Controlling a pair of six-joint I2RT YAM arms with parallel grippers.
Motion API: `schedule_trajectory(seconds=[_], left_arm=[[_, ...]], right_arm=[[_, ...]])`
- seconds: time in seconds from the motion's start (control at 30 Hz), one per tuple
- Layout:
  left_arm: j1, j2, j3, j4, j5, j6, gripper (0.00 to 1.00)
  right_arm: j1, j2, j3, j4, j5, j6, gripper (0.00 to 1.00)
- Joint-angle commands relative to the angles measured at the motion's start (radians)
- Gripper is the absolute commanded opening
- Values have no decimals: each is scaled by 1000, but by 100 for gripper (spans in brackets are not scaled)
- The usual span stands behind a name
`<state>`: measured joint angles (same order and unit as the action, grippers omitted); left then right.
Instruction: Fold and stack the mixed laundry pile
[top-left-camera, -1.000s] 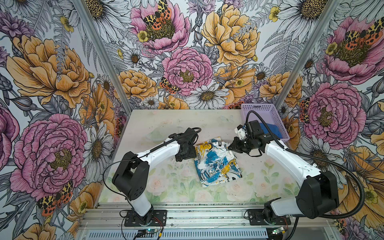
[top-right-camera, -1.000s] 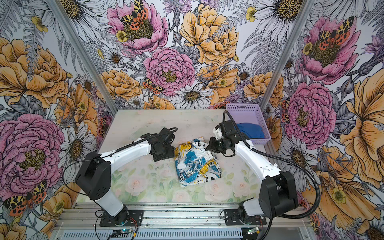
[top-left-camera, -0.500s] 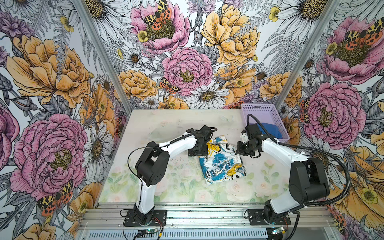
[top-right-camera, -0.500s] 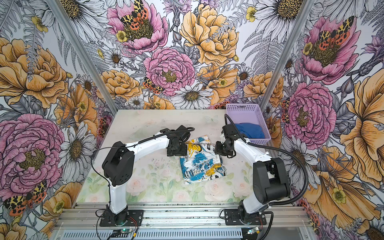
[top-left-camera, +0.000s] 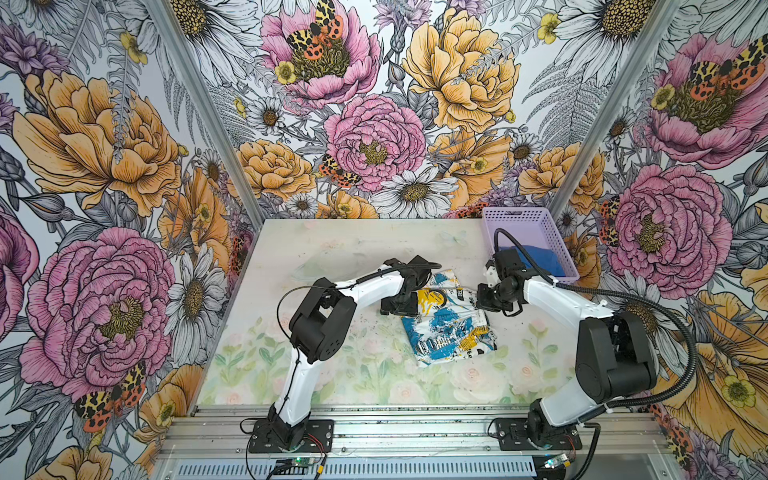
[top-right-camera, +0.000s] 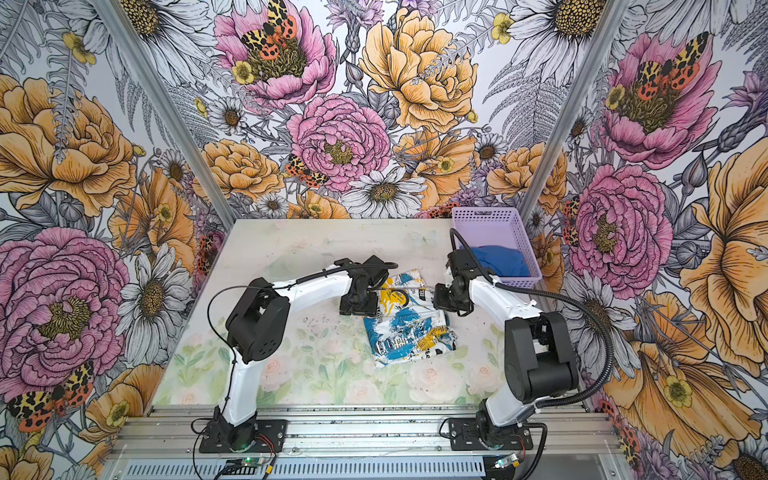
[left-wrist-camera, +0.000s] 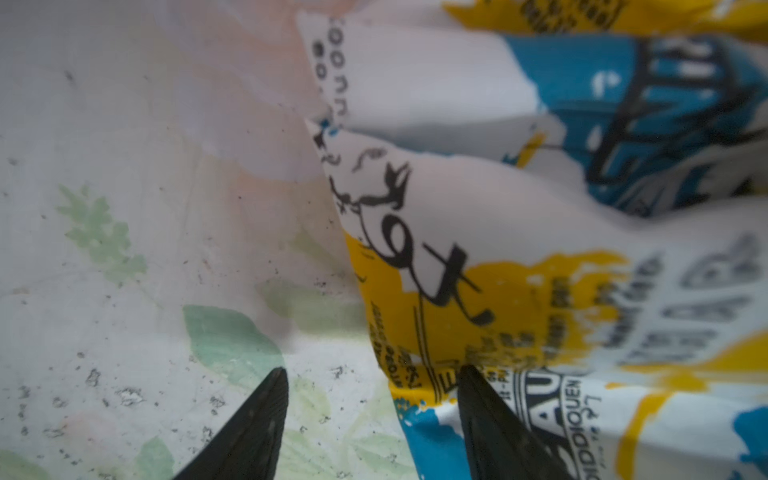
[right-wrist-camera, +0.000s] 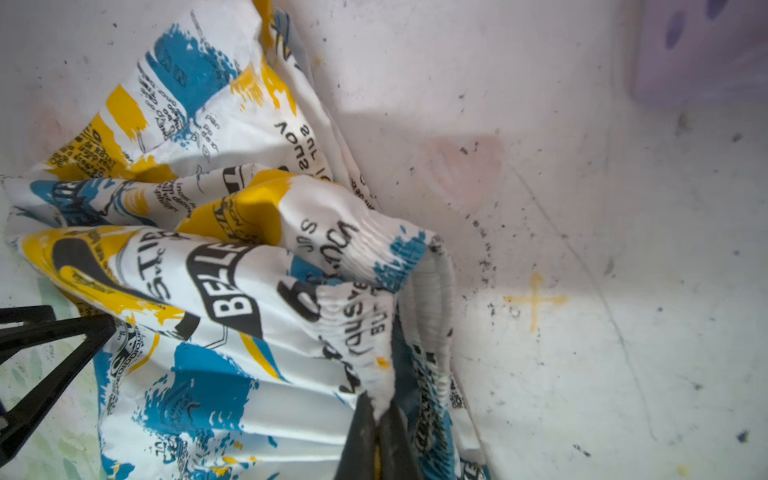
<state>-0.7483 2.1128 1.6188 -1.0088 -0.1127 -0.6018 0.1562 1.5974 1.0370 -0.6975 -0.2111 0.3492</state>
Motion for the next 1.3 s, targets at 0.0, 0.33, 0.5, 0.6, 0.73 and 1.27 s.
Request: schedule_trajectory(seconds=[0.0, 0.33, 0.5, 0.6, 0.73, 1.27], left_arm=[[-18, 5, 16, -19, -14, 10, 65], [-28, 61, 11, -40, 8, -2, 60], [-32, 51, 0, -43, 10, -15, 59], [-34, 44, 4, -43, 13, -21, 59], [-35, 37, 12, -44, 15, -24, 59], [-26, 39, 23, -44, 30, -4, 59]], right_arm=[[-9, 28, 39, 18, 78, -31, 0], [-20, 123, 64, 55, 186, -71, 0], [-26, 111, 86, 57, 160, -68, 20], [-27, 62, 105, 17, 114, -51, 28], [-26, -23, 102, -48, 55, -16, 34], [44, -165, -53, -113, -207, 95, 26]])
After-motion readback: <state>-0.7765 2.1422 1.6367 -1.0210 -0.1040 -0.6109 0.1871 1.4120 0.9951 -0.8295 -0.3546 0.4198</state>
